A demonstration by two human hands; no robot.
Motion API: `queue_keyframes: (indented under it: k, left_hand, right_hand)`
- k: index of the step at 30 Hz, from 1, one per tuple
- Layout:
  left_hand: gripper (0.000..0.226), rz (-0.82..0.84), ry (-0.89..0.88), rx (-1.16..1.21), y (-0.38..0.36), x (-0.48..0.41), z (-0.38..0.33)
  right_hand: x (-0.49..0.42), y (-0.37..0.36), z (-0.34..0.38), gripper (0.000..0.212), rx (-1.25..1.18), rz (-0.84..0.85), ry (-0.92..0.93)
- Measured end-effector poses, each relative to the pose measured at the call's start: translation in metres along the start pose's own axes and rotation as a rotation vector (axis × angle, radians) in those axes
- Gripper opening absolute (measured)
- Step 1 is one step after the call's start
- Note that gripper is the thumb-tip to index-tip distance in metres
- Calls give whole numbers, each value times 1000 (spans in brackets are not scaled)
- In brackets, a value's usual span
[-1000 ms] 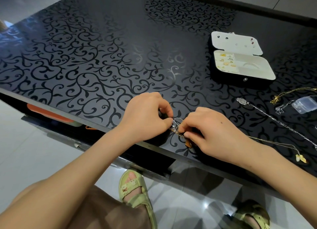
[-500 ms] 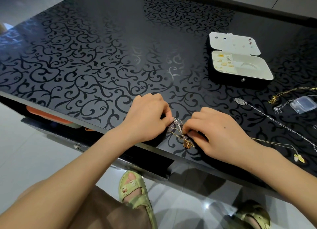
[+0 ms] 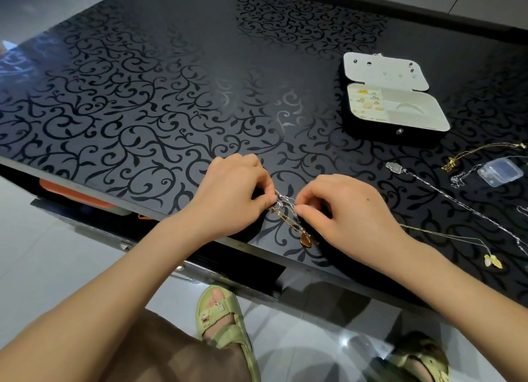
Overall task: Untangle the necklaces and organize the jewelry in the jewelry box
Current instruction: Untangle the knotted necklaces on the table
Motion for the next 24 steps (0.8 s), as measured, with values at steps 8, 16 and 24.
queue_keyframes:
  k: [8,16,24]
  left_hand:
    - [12,-3,-22,26,0,0,0]
    - [13,18,-26,22,0,0,1]
    - [13,-43,4,24,2,1,4]
  right_hand:
    - [-11,-17,9,14,140,136,-74]
    - [-9,-11,8,13,89,83,-110]
    - [1,-12,8,14,136,164,-38]
Point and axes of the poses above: each hand's wrist, its own x-axis away from the middle knuckle, its own y-axis out of the back of the hand, z = x × y, the point moved 9 cm from there along -x, towards the middle knuckle, and after that the axes turned 13 degrees about x, right-handed, at the moved point
